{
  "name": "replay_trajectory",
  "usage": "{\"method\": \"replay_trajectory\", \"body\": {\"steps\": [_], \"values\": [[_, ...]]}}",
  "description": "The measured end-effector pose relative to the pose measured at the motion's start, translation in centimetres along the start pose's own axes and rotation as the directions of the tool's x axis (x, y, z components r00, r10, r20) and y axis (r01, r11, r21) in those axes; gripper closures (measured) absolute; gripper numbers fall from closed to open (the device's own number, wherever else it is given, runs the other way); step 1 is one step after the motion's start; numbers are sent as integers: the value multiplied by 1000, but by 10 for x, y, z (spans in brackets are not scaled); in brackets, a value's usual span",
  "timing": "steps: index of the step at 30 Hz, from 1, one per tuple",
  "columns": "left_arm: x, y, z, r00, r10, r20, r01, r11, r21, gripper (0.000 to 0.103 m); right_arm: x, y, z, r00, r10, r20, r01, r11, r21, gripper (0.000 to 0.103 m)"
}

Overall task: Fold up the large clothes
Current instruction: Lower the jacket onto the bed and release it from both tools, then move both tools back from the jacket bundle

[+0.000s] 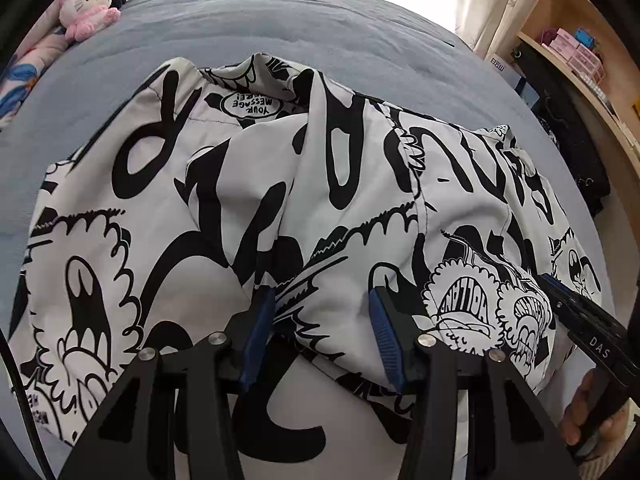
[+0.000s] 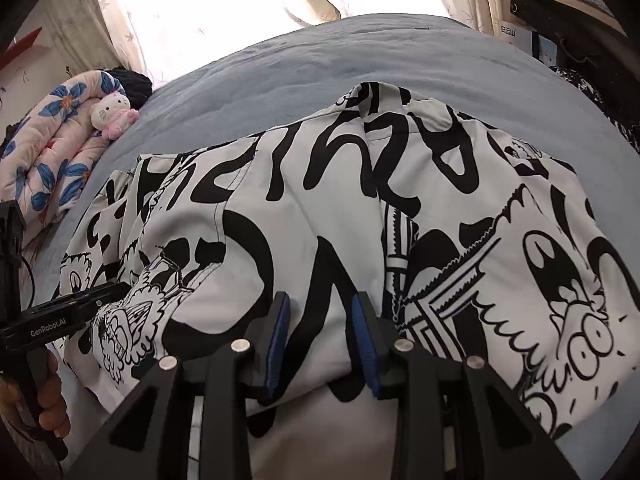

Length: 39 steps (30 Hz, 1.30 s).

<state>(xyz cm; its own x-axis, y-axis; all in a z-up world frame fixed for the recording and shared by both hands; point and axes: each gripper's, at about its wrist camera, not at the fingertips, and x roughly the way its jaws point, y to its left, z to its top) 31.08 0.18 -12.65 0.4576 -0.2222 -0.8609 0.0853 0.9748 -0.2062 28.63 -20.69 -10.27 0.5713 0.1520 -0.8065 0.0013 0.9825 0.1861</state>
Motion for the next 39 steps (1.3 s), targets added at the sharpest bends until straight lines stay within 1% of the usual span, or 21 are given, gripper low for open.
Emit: {"method": "replay_trajectory", "body": {"steps": [3,7,10,14,16,17,19,22,24,27,31,35,37,39], "values": [[-8,-13,6,1000,16,9,-16,1000,-6,55,-13,3,3,1000,5,-3,-5,1000,18,69],[-40,-21,1,999,14,36,-14,1000,-2,55,-40,8,2,999,31,28,-32,999,32,69],[-67,-31,-5,998,42,57,-43,999,10,55,-67,16,1,998,49,49,-50,999,22,69],[-112,-35,-15,995,46,86,-47,999,9,55,-111,29,-3,993,80,90,-82,997,9,69],[-142,-34,-24,993,46,109,-48,999,11,54,-140,36,-5,988,94,123,-94,996,-5,69],[-155,-33,-28,991,48,121,-50,999,12,53,-155,39,-7,984,102,143,-101,995,-14,68],[-182,-33,-36,988,56,146,-59,998,15,47,-180,44,-12,978,109,177,-106,994,-27,62],[-216,-36,-50,982,62,178,-66,998,19,47,-226,54,-24,964,110,242,-96,993,-67,58],[-239,-38,-60,979,55,195,-60,998,22,46,-253,61,-33,956,105,275,-82,992,-95,53],[-263,-40,-75,975,43,216,-50,998,24,41,-287,69,-48,945,98,314,-60,990,-128,48],[-292,-40,-98,971,46,236,-54,998,28,39,-318,72,-66,936,112,335,-62,986,-154,46],[-311,-40,-115,969,37,246,-46,999,30,39,-343,70,-80,927,183,326,-129,975,-180,45],[-318,-38,-123,966,40,257,-49,998,29,38,-355,71,-86,925,188,331,-124,971,-204,44],[-320,-38,-127,965,40,258,-49,998,28,35,-365,75,-92,927,176,332,-101,967,-232,37]]}}
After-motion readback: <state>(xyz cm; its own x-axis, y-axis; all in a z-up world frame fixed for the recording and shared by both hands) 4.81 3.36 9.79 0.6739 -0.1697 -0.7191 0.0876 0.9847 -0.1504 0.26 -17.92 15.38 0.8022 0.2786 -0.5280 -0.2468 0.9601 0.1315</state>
